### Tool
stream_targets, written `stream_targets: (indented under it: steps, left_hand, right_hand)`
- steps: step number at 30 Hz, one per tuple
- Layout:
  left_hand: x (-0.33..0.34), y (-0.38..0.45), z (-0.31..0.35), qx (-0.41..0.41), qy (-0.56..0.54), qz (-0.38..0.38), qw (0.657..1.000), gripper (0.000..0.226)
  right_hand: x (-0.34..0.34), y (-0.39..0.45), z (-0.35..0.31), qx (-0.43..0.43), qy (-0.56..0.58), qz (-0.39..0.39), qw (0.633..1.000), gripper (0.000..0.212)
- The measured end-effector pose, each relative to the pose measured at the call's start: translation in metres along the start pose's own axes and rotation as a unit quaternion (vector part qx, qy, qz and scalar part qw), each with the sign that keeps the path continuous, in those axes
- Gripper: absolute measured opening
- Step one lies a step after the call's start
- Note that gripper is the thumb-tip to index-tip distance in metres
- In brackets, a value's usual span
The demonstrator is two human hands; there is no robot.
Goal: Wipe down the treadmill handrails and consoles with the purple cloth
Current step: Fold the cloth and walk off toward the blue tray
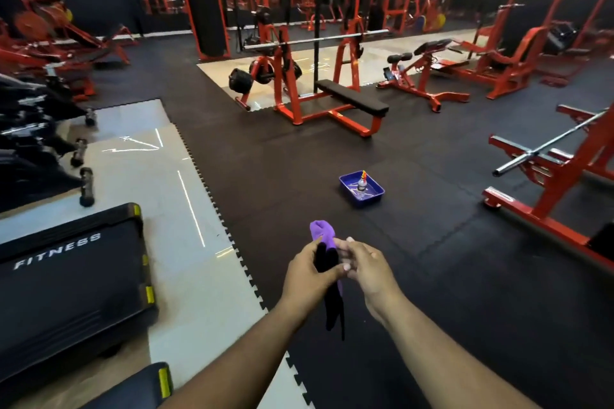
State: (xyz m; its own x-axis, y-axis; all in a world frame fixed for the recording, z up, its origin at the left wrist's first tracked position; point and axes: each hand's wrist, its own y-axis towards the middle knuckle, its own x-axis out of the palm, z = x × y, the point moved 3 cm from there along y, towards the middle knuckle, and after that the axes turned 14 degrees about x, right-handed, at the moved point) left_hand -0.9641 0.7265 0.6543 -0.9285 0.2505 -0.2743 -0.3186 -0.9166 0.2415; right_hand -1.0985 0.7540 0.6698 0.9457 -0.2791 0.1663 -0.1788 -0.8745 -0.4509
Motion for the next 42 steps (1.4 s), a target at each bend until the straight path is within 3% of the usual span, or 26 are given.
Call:
stream_targets:
  steps: [3,7,10,12,17,20,25,30,34,39,42]
  left_hand:
    - [0.019,0.046,-0.008,-0.006,0.016,0.012,1.000,0.033]
    - [0.056,0.120,-0.020,0.000,0.051,-0.014,0.999,0.037]
    - [0.079,0.171,-0.025,0.007,0.070,-0.044,0.997,0.036]
    - [0.096,0.207,-0.029,0.005,0.053,-0.066,0.996,0.039]
    - [0.118,0.285,-0.049,-0.027,-0.003,-0.075,0.997,0.031]
    - [0.121,0.327,-0.070,-0.032,0.011,-0.079,0.996,0.029]
    - [0.121,0.402,-0.121,-0.031,0.059,-0.095,0.993,0.027]
    - [0.118,0.494,-0.172,-0.016,0.107,-0.149,0.983,0.025]
    - [0.122,0.569,-0.193,0.006,0.185,-0.221,0.957,0.036]
    - [0.138,0.644,-0.207,0.037,0.251,-0.264,0.930,0.027]
    - [0.154,0.687,-0.222,0.042,0.288,-0.279,0.915,0.029]
  right_hand:
    - [-0.030,0.042,-0.016,-0.010,-0.028,0.005,1.000,0.029]
    - [-0.092,0.107,-0.051,-0.064,-0.106,0.045,0.991,0.017]
    - [-0.139,0.153,-0.074,-0.110,-0.235,0.069,0.963,0.024]
    - [-0.170,0.185,-0.090,-0.121,-0.361,0.066,0.922,0.029]
    - [-0.216,0.256,-0.132,-0.137,-0.618,0.091,0.768,0.036]
    - [-0.228,0.297,-0.151,-0.137,-0.658,0.100,0.734,0.025]
    - [-0.222,0.372,-0.170,-0.122,-0.645,0.098,0.748,0.007]
    - [-0.214,0.450,-0.193,-0.072,-0.577,0.144,0.800,0.007]
    - [-0.211,0.509,-0.230,-0.043,-0.515,0.185,0.836,0.015]
    - [-0.221,0.566,-0.260,-0.030,-0.508,0.190,0.840,0.024]
    - [-0.239,0.607,-0.268,-0.023,-0.536,0.195,0.821,0.038]
